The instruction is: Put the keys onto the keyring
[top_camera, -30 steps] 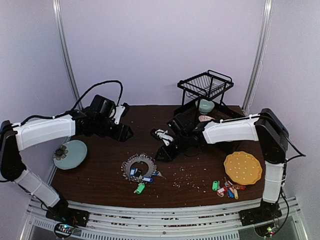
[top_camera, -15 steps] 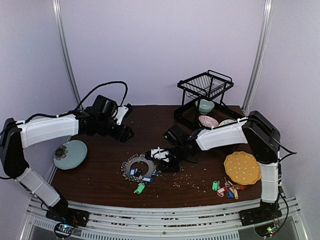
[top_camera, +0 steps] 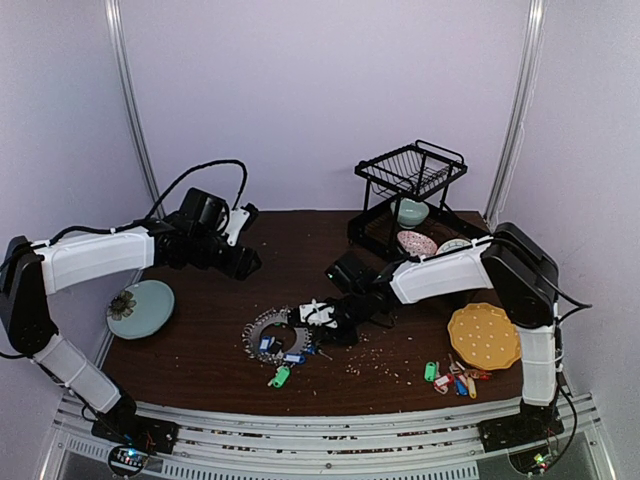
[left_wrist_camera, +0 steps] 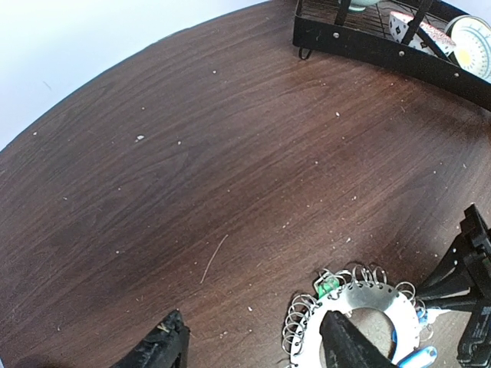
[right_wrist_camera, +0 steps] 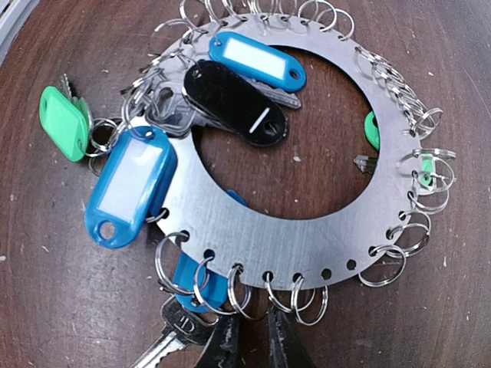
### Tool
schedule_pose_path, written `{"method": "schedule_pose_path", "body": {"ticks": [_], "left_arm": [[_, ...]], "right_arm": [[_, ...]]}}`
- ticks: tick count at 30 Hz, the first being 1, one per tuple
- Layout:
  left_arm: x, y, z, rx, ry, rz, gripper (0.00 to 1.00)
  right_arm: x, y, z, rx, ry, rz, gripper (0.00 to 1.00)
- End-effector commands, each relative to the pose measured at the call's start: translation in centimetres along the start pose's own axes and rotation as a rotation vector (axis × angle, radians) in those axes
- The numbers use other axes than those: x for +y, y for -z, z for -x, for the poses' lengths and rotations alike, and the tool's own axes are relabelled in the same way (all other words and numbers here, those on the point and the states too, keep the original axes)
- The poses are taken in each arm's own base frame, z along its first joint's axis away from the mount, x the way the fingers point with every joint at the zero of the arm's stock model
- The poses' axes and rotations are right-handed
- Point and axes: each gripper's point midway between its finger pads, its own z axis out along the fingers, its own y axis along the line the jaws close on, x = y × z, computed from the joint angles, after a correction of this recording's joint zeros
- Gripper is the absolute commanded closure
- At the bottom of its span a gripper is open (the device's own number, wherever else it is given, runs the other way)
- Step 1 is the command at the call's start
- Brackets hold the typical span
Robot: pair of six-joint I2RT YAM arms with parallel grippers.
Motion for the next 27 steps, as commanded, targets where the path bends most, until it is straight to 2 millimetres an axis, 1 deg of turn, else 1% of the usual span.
{"method": "schedule_pose_path", "body": {"ticks": [1, 3, 5, 8, 10, 14, 16, 17, 19, 22, 25, 27], "left_arm": [[0.0, -0.6, 0.2, -0.020, -0.009, -0.010, 0.38], [0.0, -0.6, 0.2, -0.020, -0.008, -0.011, 0.38], [0.1, -0.6, 0.2, -0.020, -0.008, -0.010, 0.38], [0.1, -0.6, 0.2, -0.020, -0.009, -0.011, 0.38], [0.1, -0.6, 0.2, -0.020, -0.011, -0.009, 0.38], [0.2, -0.4, 0.2, -0.022, -0.008, -0.008, 0.38], [0.1, -0.5, 0.2, -0.021, -0.008, -0.013, 0.38], [0.1, -0.5, 0.2, -0.020, -0.008, -0.014, 0.38], [0.1, -0.5, 0.2, -0.022, -0.009, -0.011, 0.38], [0.2, -0.4, 0.2, -0.024, -0.012, -0.008, 0.38], [0.2, -0.3, 0.2, -0.025, -0.012, -0.007, 0.38], [0.1, -0.3, 0.2, -0.025, -0.011, -0.013, 0.38]], "right_arm": [[0.6, 0.3, 1.5, -0.027, 0.051, -0.011, 0.86], [0.8, 0.5, 2.3, -0.044, 0.067, -0.019, 0.87], [0.9, 0.4, 2.5, -0.046, 0.074, -0.021, 0.88], [1.0, 0.5, 2.6, -0.037, 0.073, -0.018, 0.88], [1.4, 0.7, 3.0, -0.046, 0.077, 0.000, 0.88], [2.3, 1.5, 4.6, -0.091, 0.086, 0.010, 0.88], [2.1, 1.9, 5.5, -0.140, 0.066, -0.005, 0.88], [2.1, 1.9, 5.7, -0.155, 0.055, -0.007, 0.88], [2.0, 1.5, 5.5, -0.157, 0.042, -0.010, 0.88], [1.9, 1.1, 4.6, -0.119, 0.032, -0.020, 0.88], [2.7, 1.9, 4.2, -0.102, 0.046, 0.002, 0.89], [3.7, 2.6, 4.3, -0.119, 0.062, 0.021, 0.89]]}}
